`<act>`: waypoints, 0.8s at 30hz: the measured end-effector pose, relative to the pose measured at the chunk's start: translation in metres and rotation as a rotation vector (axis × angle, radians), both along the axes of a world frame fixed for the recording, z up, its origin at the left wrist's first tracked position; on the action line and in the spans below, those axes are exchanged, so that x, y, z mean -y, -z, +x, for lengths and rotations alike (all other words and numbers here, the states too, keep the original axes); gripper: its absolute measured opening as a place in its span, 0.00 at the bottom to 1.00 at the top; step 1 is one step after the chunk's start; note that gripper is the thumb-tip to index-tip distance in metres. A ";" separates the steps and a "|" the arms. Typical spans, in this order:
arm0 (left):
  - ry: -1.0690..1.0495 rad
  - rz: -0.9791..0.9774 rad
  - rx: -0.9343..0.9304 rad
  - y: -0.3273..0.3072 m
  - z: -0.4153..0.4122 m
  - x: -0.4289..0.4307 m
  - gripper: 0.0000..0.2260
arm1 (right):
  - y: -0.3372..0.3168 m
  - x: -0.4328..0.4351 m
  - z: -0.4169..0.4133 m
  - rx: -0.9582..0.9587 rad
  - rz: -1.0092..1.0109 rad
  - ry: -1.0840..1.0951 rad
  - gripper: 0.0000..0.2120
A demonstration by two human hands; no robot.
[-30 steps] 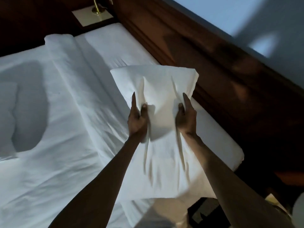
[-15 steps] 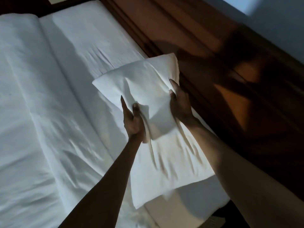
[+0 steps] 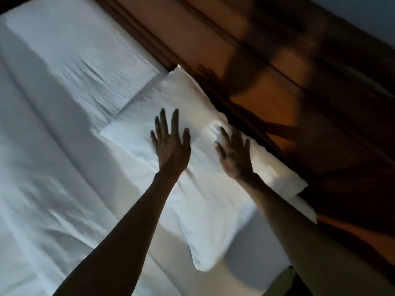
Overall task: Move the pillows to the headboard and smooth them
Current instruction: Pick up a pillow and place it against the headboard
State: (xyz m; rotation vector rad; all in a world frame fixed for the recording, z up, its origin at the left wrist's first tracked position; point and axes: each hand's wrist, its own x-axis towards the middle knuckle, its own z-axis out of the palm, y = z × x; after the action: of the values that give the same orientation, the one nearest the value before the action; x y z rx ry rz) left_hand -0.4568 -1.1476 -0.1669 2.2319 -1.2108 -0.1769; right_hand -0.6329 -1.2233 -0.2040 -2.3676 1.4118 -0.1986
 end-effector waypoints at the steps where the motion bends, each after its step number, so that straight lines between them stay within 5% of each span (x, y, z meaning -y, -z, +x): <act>1: 0.166 0.054 0.075 0.008 -0.001 0.010 0.27 | 0.006 -0.003 -0.001 -0.002 -0.055 0.022 0.27; 4: 0.458 0.236 0.312 0.041 0.005 0.018 0.27 | 0.018 -0.006 -0.004 -0.038 -0.113 0.092 0.27; 8: 0.570 0.279 0.407 0.058 0.031 0.012 0.28 | 0.033 -0.011 -0.007 -0.062 -0.103 0.132 0.29; 15: 0.364 0.386 0.402 0.056 0.106 -0.009 0.32 | 0.031 -0.009 -0.027 -0.196 0.043 0.310 0.39; 19: 0.330 0.235 0.316 0.035 0.053 0.016 0.28 | 0.017 -0.010 -0.015 -0.148 0.004 0.411 0.34; 24: 0.643 0.124 0.389 0.046 -0.012 0.082 0.22 | 0.026 -0.019 -0.004 0.050 -0.174 0.390 0.25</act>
State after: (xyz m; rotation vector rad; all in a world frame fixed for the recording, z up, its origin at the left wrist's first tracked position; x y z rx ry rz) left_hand -0.4689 -1.2292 -0.2125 1.9515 -2.1595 -0.0645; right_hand -0.6373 -1.2040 -0.2299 -2.1742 1.8875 -0.4986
